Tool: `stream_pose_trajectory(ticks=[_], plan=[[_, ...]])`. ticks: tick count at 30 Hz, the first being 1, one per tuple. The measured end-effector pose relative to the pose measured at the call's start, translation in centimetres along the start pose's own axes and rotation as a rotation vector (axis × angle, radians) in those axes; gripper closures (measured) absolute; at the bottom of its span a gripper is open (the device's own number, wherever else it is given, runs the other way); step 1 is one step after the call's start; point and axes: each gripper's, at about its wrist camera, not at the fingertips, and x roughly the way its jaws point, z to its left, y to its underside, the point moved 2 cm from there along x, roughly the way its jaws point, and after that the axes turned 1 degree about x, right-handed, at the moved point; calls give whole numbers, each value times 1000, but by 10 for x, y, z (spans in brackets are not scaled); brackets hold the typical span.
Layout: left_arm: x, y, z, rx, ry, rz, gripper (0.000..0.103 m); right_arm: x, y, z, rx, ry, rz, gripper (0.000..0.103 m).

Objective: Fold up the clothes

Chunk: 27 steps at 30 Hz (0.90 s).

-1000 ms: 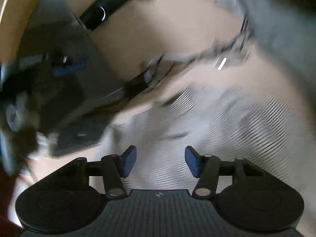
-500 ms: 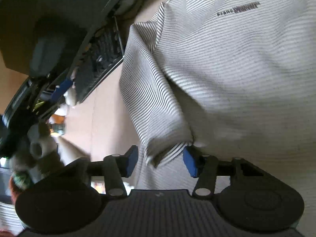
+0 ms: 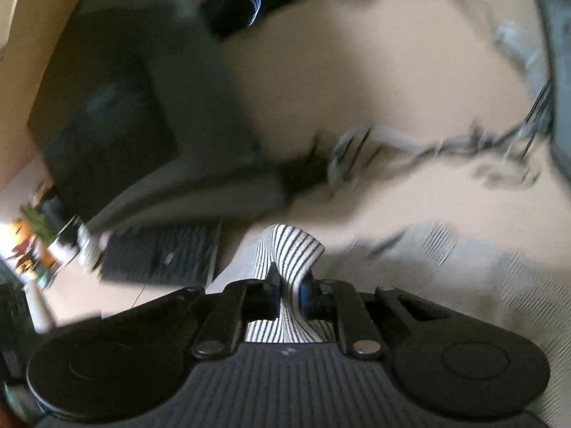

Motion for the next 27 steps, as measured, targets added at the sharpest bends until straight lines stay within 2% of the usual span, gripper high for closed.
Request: stream_pose_trajectory(ticks=[5, 10, 12, 16, 19, 21, 24, 26, 27], plan=[[38, 2, -32, 108, -5, 40, 4, -21, -45, -16, -65, 50, -104, 94], [76, 2, -49, 157, -51, 89, 4, -14, -50, -47, -79, 92, -77, 94], [83, 1, -47, 166, -106, 96, 4, -2, -37, -61, -77, 128, -37, 94], [73, -3, -35, 128, -79, 116, 4, 31, 3, -106, 34, 199, 100, 94], [64, -5, -25, 99, -57, 131, 4, 46, 32, -123, 43, 250, 153, 93], [52, -13, -28, 83, 20, 111, 4, 49, 46, -125, 12, 281, 157, 92], [42, -27, -47, 90, 121, 59, 3, 40, 51, -114, -71, 311, 145, 85], [45, -31, -65, 115, 178, 37, 2, 22, 51, -105, -109, 324, 132, 76], [48, -32, -75, 129, 205, 31, 1, 7, 53, -104, -108, 325, 118, 62]])
